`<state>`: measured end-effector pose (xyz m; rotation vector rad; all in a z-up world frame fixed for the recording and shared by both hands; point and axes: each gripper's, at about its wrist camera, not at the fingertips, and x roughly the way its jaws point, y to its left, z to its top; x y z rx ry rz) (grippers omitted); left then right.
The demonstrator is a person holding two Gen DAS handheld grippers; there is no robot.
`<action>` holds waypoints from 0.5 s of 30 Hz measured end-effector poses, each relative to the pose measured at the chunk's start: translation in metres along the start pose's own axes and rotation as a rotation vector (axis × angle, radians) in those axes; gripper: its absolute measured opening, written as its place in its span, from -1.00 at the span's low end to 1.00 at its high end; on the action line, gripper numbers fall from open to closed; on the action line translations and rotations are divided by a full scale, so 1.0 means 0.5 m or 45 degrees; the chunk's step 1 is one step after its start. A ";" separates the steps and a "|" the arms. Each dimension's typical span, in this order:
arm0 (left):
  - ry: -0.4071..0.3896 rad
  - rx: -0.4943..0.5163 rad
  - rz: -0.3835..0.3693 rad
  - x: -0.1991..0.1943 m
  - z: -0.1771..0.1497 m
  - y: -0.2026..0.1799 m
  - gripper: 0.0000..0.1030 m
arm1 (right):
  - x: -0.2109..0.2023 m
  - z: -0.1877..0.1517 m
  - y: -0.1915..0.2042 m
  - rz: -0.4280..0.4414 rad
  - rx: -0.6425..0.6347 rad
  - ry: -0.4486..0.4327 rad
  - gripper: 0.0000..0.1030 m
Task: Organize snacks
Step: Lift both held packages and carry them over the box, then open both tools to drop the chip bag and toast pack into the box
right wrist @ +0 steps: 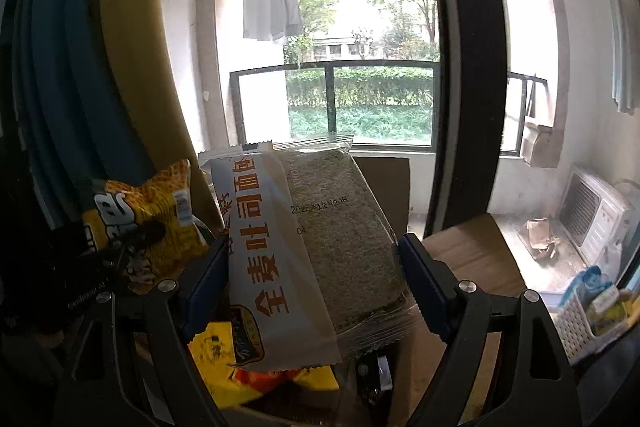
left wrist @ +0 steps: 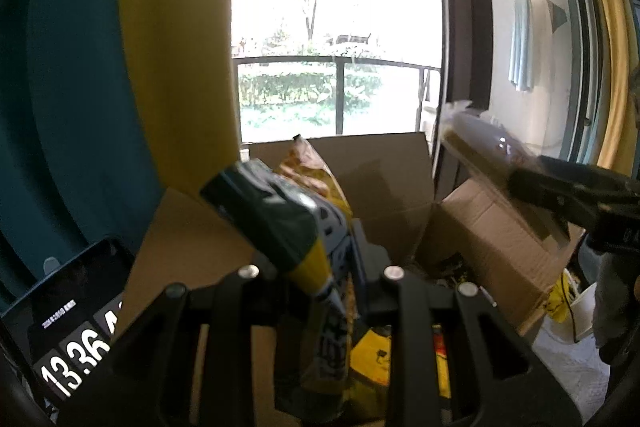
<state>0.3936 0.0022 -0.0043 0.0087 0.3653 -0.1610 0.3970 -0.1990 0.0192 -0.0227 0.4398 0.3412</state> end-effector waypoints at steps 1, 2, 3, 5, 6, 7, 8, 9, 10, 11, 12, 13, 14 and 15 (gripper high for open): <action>0.006 0.001 0.007 0.007 -0.001 0.000 -0.47 | 0.008 0.003 0.000 0.002 0.000 0.004 0.65; 0.017 -0.003 0.013 0.017 0.005 0.000 -0.47 | 0.023 0.005 0.000 0.001 0.000 0.011 0.65; 0.025 -0.010 0.019 0.023 0.004 0.001 -0.47 | 0.029 0.004 0.001 0.000 0.001 0.016 0.65; 0.036 -0.025 0.029 0.036 0.005 0.005 -0.41 | 0.050 0.007 -0.001 0.005 0.009 0.029 0.65; 0.040 -0.028 0.032 0.041 0.006 0.005 -0.37 | 0.057 0.008 0.001 0.009 0.016 0.038 0.66; 0.048 -0.030 0.037 0.048 0.006 0.005 -0.23 | 0.069 0.009 0.002 0.007 0.023 0.045 0.66; 0.044 -0.038 0.037 0.051 0.008 0.008 -0.04 | 0.077 0.011 0.004 0.000 0.025 0.048 0.66; 0.038 -0.048 0.032 0.050 0.010 0.009 0.03 | 0.081 0.013 0.002 -0.003 0.028 0.049 0.66; 0.040 -0.055 0.031 0.050 0.013 0.010 0.25 | 0.084 0.014 0.006 -0.003 0.034 0.047 0.66; 0.039 -0.055 0.031 0.049 0.016 0.010 0.42 | 0.093 0.014 0.007 -0.002 0.038 0.050 0.70; 0.035 -0.055 0.032 0.047 0.017 0.010 0.45 | 0.100 0.013 0.011 -0.005 0.034 0.063 0.72; 0.030 -0.059 0.033 0.047 0.017 0.011 0.47 | 0.105 0.013 0.014 -0.009 0.030 0.071 0.77; 0.028 -0.067 0.032 0.045 0.017 0.012 0.48 | 0.106 0.014 0.015 -0.010 0.034 0.067 0.80; 0.028 -0.073 0.032 0.043 0.017 0.014 0.48 | 0.103 0.014 0.015 -0.010 0.041 0.055 0.81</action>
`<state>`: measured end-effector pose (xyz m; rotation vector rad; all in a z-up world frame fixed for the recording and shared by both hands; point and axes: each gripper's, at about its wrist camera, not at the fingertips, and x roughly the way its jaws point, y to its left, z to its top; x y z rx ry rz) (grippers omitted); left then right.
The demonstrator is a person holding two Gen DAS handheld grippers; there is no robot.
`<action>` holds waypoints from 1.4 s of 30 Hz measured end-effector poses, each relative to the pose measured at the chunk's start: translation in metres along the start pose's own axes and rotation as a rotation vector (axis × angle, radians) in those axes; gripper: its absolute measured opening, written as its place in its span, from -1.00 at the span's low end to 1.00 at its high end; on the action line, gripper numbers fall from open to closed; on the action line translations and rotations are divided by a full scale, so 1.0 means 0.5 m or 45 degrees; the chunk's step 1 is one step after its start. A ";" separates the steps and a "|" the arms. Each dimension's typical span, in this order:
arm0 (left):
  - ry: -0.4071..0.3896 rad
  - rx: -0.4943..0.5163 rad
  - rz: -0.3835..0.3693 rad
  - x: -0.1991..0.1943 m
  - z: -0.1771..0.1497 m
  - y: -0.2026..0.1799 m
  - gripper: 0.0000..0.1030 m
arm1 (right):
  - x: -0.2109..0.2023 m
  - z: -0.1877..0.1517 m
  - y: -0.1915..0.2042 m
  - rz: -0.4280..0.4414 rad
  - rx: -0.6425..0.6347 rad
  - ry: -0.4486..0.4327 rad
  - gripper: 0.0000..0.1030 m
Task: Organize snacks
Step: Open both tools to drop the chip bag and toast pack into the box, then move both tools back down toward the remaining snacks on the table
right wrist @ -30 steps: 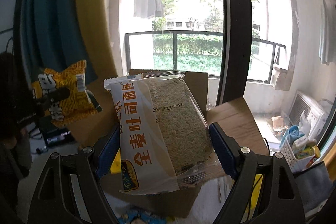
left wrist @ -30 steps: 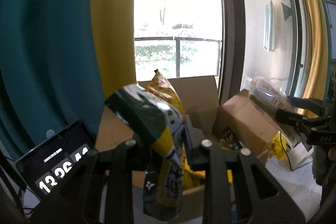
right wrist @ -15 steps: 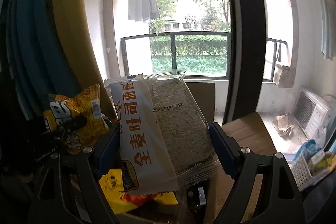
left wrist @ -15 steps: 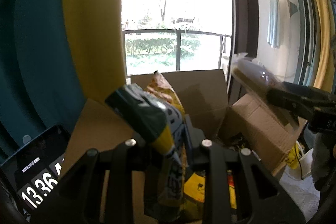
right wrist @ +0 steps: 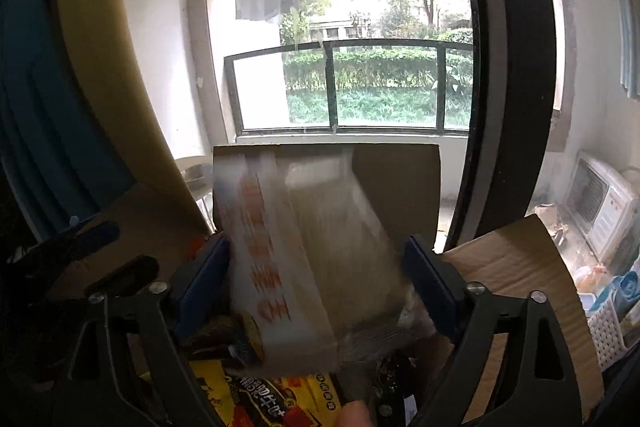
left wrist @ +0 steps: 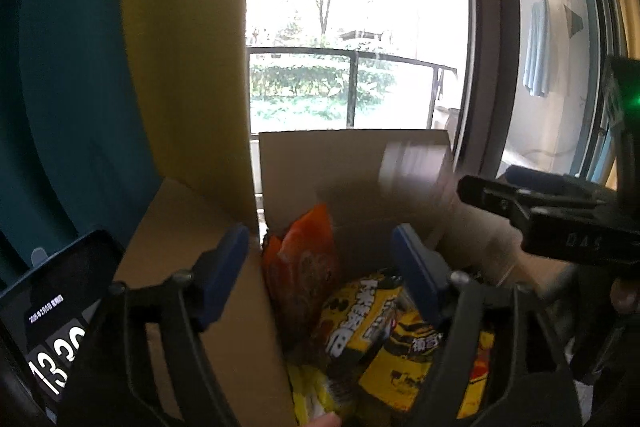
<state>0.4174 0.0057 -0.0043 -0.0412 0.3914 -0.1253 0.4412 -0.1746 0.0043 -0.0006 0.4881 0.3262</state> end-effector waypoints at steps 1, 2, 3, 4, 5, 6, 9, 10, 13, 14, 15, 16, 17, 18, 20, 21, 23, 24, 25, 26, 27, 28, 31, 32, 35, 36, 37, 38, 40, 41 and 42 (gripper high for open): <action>-0.001 -0.005 0.002 -0.004 0.000 0.002 0.48 | -0.003 0.001 -0.002 0.002 0.010 -0.014 0.81; -0.002 -0.008 0.004 -0.009 0.001 0.004 0.49 | -0.010 0.000 -0.002 0.009 0.016 -0.026 0.82; -0.002 -0.011 0.006 -0.013 0.002 0.004 0.49 | -0.016 -0.001 -0.001 0.020 0.017 -0.026 0.82; -0.003 -0.015 0.007 -0.017 -0.001 0.004 0.49 | -0.019 -0.004 0.002 0.023 0.016 -0.025 0.82; -0.005 -0.017 0.008 -0.023 0.002 0.004 0.49 | -0.026 -0.006 0.004 0.019 0.013 -0.028 0.82; -0.009 -0.018 0.008 -0.027 0.003 0.002 0.49 | -0.030 -0.006 0.007 0.014 0.004 -0.029 0.82; -0.033 -0.020 0.002 -0.055 0.009 -0.002 0.49 | -0.049 -0.013 0.013 0.004 -0.020 -0.023 0.83; -0.038 -0.020 -0.001 -0.064 0.011 -0.001 0.49 | -0.050 -0.010 0.013 0.004 -0.022 -0.020 0.83; -0.055 -0.018 -0.012 -0.092 0.012 -0.009 0.49 | -0.073 -0.017 0.018 -0.001 -0.026 -0.012 0.83; -0.058 -0.016 -0.013 -0.101 0.010 -0.012 0.49 | -0.081 -0.019 0.020 -0.006 -0.028 -0.009 0.83; -0.061 -0.017 -0.015 -0.111 0.004 -0.011 0.49 | -0.090 -0.022 0.020 -0.009 -0.027 -0.010 0.83; -0.065 -0.019 -0.020 -0.120 0.002 -0.012 0.49 | -0.099 -0.022 0.022 -0.013 -0.024 -0.012 0.83; -0.069 -0.020 -0.023 -0.129 0.001 -0.014 0.49 | -0.109 -0.024 0.025 -0.015 -0.028 -0.012 0.83; -0.072 -0.023 -0.029 -0.139 -0.001 -0.017 0.49 | -0.120 -0.025 0.029 -0.015 -0.036 -0.014 0.83; -0.074 -0.024 -0.038 -0.161 -0.006 -0.022 0.50 | -0.139 -0.028 0.036 -0.019 -0.041 -0.020 0.83; -0.073 -0.024 -0.042 -0.170 -0.008 -0.021 0.50 | -0.149 -0.029 0.039 -0.020 -0.044 -0.021 0.83; -0.072 -0.022 -0.051 -0.188 -0.013 -0.025 0.50 | -0.169 -0.034 0.047 -0.019 -0.058 -0.022 0.83; -0.073 -0.021 -0.054 -0.196 -0.016 -0.027 0.50 | -0.178 -0.036 0.052 -0.020 -0.066 -0.024 0.83; -0.074 -0.020 -0.059 -0.205 -0.019 -0.030 0.50 | -0.189 -0.039 0.058 -0.017 -0.076 -0.026 0.83; -0.075 -0.018 -0.062 -0.215 -0.021 -0.034 0.50 | -0.196 -0.041 0.061 -0.013 -0.083 -0.026 0.83; -0.077 -0.018 -0.065 -0.224 -0.024 -0.036 0.50 | -0.205 -0.043 0.065 -0.007 -0.088 -0.027 0.83; -0.078 -0.018 -0.070 -0.232 -0.025 -0.036 0.50 | -0.214 -0.047 0.068 0.001 -0.090 -0.028 0.83; -0.085 -0.021 -0.085 -0.256 -0.034 -0.038 0.50 | -0.243 -0.064 0.077 0.003 -0.097 -0.026 0.83; -0.088 -0.022 -0.093 -0.267 -0.038 -0.041 0.50 | -0.248 -0.069 0.080 0.001 -0.098 -0.026 0.83; -0.091 -0.025 -0.108 -0.294 -0.050 -0.047 0.50 | -0.271 -0.088 0.083 -0.007 -0.100 -0.021 0.83; -0.090 -0.022 -0.114 -0.299 -0.052 -0.049 0.50 | -0.278 -0.095 0.084 -0.009 -0.099 -0.019 0.83; -0.091 -0.018 -0.117 -0.308 -0.056 -0.052 0.50 | -0.285 -0.101 0.084 -0.011 -0.097 -0.016 0.83; -0.093 -0.019 -0.121 -0.317 -0.059 -0.055 0.50 | -0.292 -0.108 0.083 -0.014 -0.094 -0.012 0.83; -0.093 -0.021 -0.133 -0.331 -0.066 -0.057 0.50 | -0.305 -0.124 0.084 -0.018 -0.089 0.000 0.83; -0.092 -0.024 -0.136 -0.336 -0.069 -0.059 0.50 | -0.311 -0.134 0.083 -0.021 -0.088 0.009 0.83; -0.089 -0.028 -0.140 -0.339 -0.072 -0.060 0.50 | -0.318 -0.141 0.083 -0.023 -0.086 0.012 0.83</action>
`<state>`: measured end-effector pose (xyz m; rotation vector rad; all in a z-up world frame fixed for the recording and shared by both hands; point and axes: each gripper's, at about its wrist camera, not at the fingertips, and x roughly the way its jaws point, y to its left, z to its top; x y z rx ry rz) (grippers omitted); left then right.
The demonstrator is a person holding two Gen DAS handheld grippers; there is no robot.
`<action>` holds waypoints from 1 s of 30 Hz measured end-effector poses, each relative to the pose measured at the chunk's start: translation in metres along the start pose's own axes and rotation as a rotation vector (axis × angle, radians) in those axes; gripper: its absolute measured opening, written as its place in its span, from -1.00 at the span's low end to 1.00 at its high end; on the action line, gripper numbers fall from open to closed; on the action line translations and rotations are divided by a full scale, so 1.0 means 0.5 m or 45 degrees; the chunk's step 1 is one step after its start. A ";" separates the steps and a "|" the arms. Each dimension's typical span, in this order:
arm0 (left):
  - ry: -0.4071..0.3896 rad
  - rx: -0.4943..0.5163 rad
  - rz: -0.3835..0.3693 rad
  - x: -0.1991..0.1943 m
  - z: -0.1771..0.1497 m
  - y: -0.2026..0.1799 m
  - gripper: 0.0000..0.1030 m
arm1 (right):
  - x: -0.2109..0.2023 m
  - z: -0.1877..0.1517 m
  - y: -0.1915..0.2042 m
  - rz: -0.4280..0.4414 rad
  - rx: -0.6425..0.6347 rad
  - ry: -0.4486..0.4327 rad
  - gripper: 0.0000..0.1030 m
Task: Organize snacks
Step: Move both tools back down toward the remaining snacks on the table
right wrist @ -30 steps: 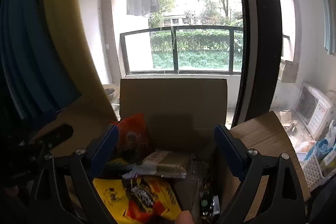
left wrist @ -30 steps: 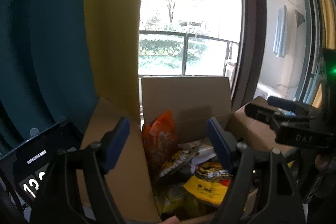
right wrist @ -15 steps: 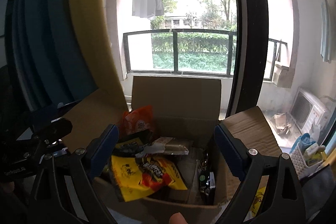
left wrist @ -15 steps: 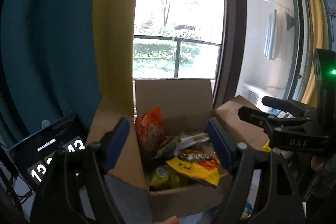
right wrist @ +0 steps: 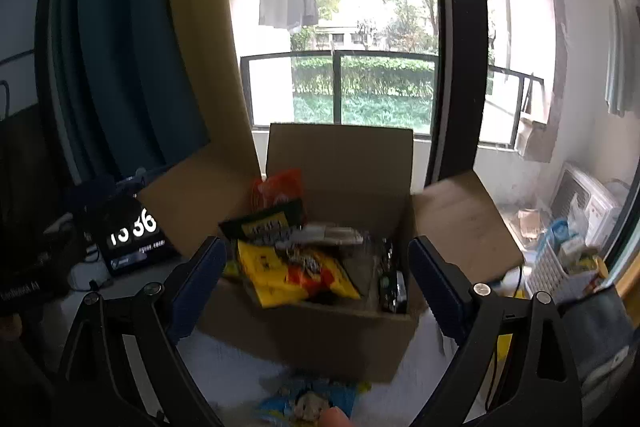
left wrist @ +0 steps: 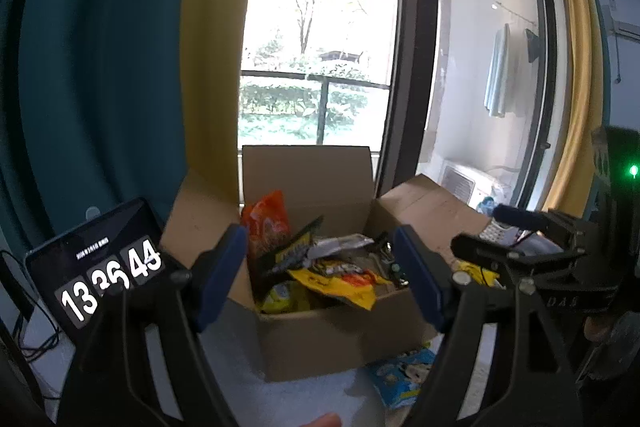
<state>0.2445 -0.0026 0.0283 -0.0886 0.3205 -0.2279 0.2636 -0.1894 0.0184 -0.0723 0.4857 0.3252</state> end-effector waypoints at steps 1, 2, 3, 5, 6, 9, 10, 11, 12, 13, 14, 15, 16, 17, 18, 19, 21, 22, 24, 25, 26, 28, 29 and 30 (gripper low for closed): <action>0.004 -0.004 -0.006 -0.005 -0.004 -0.001 0.50 | -0.005 -0.007 0.000 -0.002 0.002 0.004 0.83; 0.010 -0.004 -0.010 -0.009 -0.009 -0.004 0.50 | -0.009 -0.013 0.000 -0.003 0.005 0.008 0.83; 0.017 -0.001 -0.012 -0.014 -0.015 -0.007 0.50 | -0.013 -0.019 -0.001 -0.005 0.009 0.011 0.83; 0.029 0.001 -0.015 -0.022 -0.022 -0.010 0.50 | -0.019 -0.032 -0.004 -0.007 0.023 0.019 0.83; 0.036 0.000 -0.015 -0.026 -0.028 -0.012 0.50 | -0.020 -0.038 -0.005 -0.009 0.028 0.024 0.83; 0.051 -0.010 -0.009 -0.037 -0.046 -0.016 0.51 | -0.024 -0.059 -0.010 -0.008 0.041 0.048 0.83; 0.058 -0.018 -0.008 -0.039 -0.053 -0.016 0.51 | -0.023 -0.068 -0.012 -0.007 0.043 0.057 0.83; 0.067 -0.025 -0.002 -0.040 -0.063 -0.016 0.50 | -0.023 -0.075 -0.015 -0.007 0.044 0.065 0.83; 0.076 -0.029 -0.002 -0.040 -0.069 -0.016 0.50 | -0.022 -0.084 -0.018 -0.007 0.047 0.076 0.83; 0.089 -0.033 -0.005 -0.038 -0.075 -0.017 0.50 | -0.020 -0.093 -0.022 -0.007 0.055 0.086 0.83; 0.106 -0.035 -0.005 -0.037 -0.084 -0.018 0.50 | -0.018 -0.101 -0.026 -0.005 0.065 0.095 0.83; 0.119 -0.034 -0.005 -0.036 -0.092 -0.020 0.51 | -0.016 -0.112 -0.032 0.003 0.079 0.108 0.83; 0.129 -0.034 -0.004 -0.035 -0.098 -0.021 0.51 | -0.011 -0.124 -0.037 0.020 0.093 0.126 0.83; 0.145 -0.038 -0.003 -0.032 -0.107 -0.022 0.51 | -0.004 -0.138 -0.042 0.045 0.108 0.150 0.83; 0.159 -0.041 -0.002 -0.028 -0.115 -0.021 0.51 | 0.004 -0.152 -0.045 0.056 0.121 0.170 0.83; 0.177 -0.045 0.002 -0.023 -0.125 -0.020 0.51 | 0.015 -0.169 -0.049 0.058 0.128 0.194 0.83; 0.222 -0.064 0.007 -0.009 -0.151 -0.016 0.51 | 0.033 -0.193 -0.056 0.055 0.138 0.232 0.83; 0.244 -0.070 0.009 -0.001 -0.160 -0.015 0.51 | 0.046 -0.209 -0.062 0.060 0.159 0.260 0.83; 0.299 -0.090 0.002 0.018 -0.185 -0.011 0.51 | 0.067 -0.232 -0.074 0.089 0.210 0.306 0.83; 0.327 -0.098 0.000 0.028 -0.197 -0.011 0.51 | 0.078 -0.242 -0.082 0.103 0.241 0.328 0.83; 0.353 -0.114 -0.004 0.038 -0.210 -0.008 0.51 | 0.091 -0.253 -0.088 0.112 0.273 0.353 0.83; 0.396 -0.155 -0.027 0.055 -0.232 -0.005 0.51 | 0.113 -0.270 -0.098 0.133 0.326 0.388 0.83; 0.419 -0.163 -0.027 0.064 -0.245 -0.004 0.51 | 0.126 -0.277 -0.102 0.147 0.354 0.410 0.83; 0.437 -0.165 -0.027 0.071 -0.256 -0.005 0.51 | 0.137 -0.284 -0.104 0.155 0.371 0.427 0.83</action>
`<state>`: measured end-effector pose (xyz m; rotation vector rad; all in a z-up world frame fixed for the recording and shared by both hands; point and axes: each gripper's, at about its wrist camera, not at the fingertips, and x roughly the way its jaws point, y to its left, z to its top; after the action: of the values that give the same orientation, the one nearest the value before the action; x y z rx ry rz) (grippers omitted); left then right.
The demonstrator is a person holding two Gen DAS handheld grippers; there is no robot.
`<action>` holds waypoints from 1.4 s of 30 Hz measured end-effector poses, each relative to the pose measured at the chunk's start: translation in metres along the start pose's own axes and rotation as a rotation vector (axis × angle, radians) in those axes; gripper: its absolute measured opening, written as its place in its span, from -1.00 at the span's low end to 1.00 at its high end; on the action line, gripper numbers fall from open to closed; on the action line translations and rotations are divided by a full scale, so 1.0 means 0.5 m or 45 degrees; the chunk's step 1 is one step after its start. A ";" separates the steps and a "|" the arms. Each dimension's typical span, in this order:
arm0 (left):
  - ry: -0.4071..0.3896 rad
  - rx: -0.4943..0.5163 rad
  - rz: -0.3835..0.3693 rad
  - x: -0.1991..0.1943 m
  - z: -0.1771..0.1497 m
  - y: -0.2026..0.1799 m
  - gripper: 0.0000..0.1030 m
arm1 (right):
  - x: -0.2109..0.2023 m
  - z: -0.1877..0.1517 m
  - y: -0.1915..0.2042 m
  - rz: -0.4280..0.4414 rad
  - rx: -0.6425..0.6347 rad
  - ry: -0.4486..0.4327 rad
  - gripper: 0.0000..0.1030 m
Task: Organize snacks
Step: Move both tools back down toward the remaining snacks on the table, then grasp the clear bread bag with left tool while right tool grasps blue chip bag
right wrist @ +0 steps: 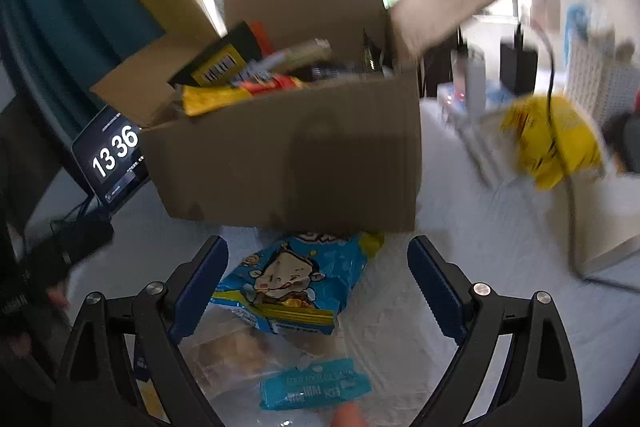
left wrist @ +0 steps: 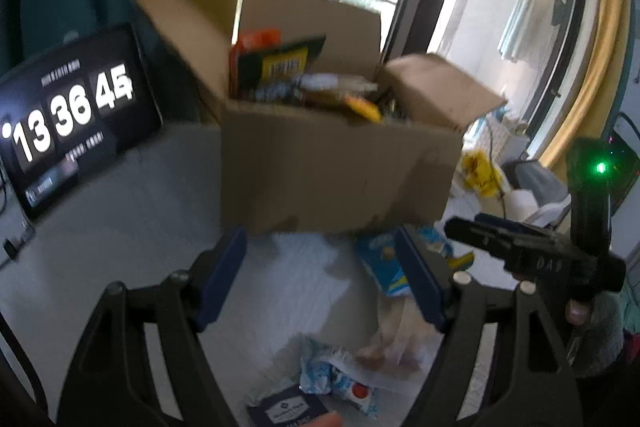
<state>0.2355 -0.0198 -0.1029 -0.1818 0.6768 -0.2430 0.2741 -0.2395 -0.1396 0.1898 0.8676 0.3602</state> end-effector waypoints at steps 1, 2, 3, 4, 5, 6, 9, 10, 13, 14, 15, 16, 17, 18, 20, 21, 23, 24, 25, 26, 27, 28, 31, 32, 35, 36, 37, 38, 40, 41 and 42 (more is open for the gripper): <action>0.022 -0.004 -0.002 0.010 -0.008 0.001 0.51 | 0.012 -0.002 -0.003 0.004 0.012 0.016 0.83; 0.044 -0.008 -0.004 0.019 -0.016 0.002 0.50 | 0.024 -0.004 -0.006 0.009 0.020 0.031 0.83; 0.056 -0.010 -0.005 0.024 -0.023 0.003 0.50 | 0.039 -0.008 -0.009 0.025 0.038 0.052 0.83; 0.066 -0.009 -0.004 0.027 -0.031 0.003 0.51 | 0.049 -0.011 -0.011 0.036 0.052 0.070 0.83; 0.075 -0.009 -0.004 0.030 -0.038 0.003 0.51 | 0.059 -0.015 -0.012 0.044 0.063 0.087 0.83; 0.086 -0.009 -0.004 0.034 -0.045 0.003 0.51 | 0.066 -0.018 -0.014 0.050 0.072 0.099 0.82; 0.114 -0.004 -0.012 0.042 -0.060 0.001 0.51 | 0.092 -0.027 -0.023 0.106 0.158 0.165 0.54; 0.120 -0.001 -0.014 0.043 -0.065 -0.002 0.51 | 0.095 -0.030 -0.027 0.131 0.182 0.171 0.36; 0.128 0.017 -0.033 0.041 -0.072 -0.014 0.51 | 0.085 -0.031 -0.026 0.102 0.171 0.144 -0.09; 0.129 0.022 -0.042 0.040 -0.075 -0.018 0.51 | 0.078 -0.032 -0.024 0.095 0.155 0.145 -0.11; 0.136 0.037 -0.055 0.040 -0.078 -0.026 0.51 | 0.071 -0.034 -0.026 0.092 0.155 0.143 -0.15; 0.141 0.053 -0.063 0.039 -0.078 -0.033 0.50 | 0.064 -0.039 -0.029 0.092 0.154 0.141 -0.17; 0.146 0.074 -0.074 0.038 -0.081 -0.044 0.51 | 0.056 -0.043 -0.031 0.090 0.147 0.134 -0.18; 0.151 0.094 -0.091 0.037 -0.084 -0.056 0.51 | 0.045 -0.048 -0.035 0.083 0.147 0.121 -0.18; 0.152 0.129 -0.142 0.034 -0.088 -0.077 0.51 | 0.018 -0.058 -0.044 0.071 0.154 0.097 -0.18; 0.155 0.153 -0.170 0.032 -0.093 -0.090 0.51 | 0.006 -0.061 -0.053 0.068 0.163 0.086 -0.18; 0.160 0.185 -0.208 0.030 -0.100 -0.109 0.51 | -0.021 -0.067 -0.070 0.059 0.188 0.062 -0.18; 0.173 0.193 -0.227 0.033 -0.105 -0.118 0.51 | -0.031 -0.067 -0.076 0.051 0.192 0.049 -0.18; 0.187 0.200 -0.235 0.036 -0.108 -0.126 0.51 | -0.046 -0.070 -0.081 0.041 0.195 0.032 -0.18; 0.205 0.215 -0.238 0.041 -0.111 -0.133 0.51 | -0.061 -0.071 -0.088 0.032 0.204 0.012 -0.18; 0.239 0.247 -0.242 0.050 -0.117 -0.144 0.51 | -0.074 -0.071 -0.096 0.024 0.211 -0.005 -0.18; 0.266 0.274 -0.239 0.058 -0.121 -0.152 0.51 | -0.086 -0.072 -0.103 0.015 0.217 -0.021 -0.18; 0.346 0.345 -0.167 0.086 -0.140 -0.167 0.51 | -0.113 -0.073 -0.113 -0.020 0.227 -0.060 -0.18; 0.380 0.340 -0.158 0.096 -0.146 -0.165 0.51 | -0.118 -0.074 -0.115 -0.027 0.224 -0.067 -0.18; 0.388 0.299 -0.183 0.101 -0.153 -0.153 0.49 | -0.134 -0.074 -0.121 -0.040 0.217 -0.085 -0.18; 0.374 0.307 -0.183 0.097 -0.153 -0.153 0.49 | -0.138 -0.074 -0.122 -0.041 0.215 -0.091 -0.18; 0.363 0.317 -0.183 0.093 -0.153 -0.153 0.30 | -0.145 -0.073 -0.126 -0.042 0.213 -0.098 -0.18; 0.357 0.331 -0.187 0.087 -0.153 -0.152 0.09 | -0.151 -0.073 -0.126 -0.041 0.211 -0.106 -0.18; 0.352 0.343 -0.194 0.077 -0.153 -0.150 -0.08 | -0.162 -0.071 -0.125 -0.043 0.202 -0.123 -0.18; 0.349 0.342 -0.197 0.075 -0.151 -0.149 -0.13 | -0.165 -0.068 -0.123 -0.047 0.197 -0.131 -0.18; 0.344 0.343 -0.193 0.072 -0.149 -0.149 -0.14 | -0.169 -0.067 -0.121 -0.049 0.191 -0.137 -0.18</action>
<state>0.2030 -0.1078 -0.1634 0.0597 0.8908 -0.5072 0.2126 -0.3273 -0.1196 0.3281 0.7913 0.2464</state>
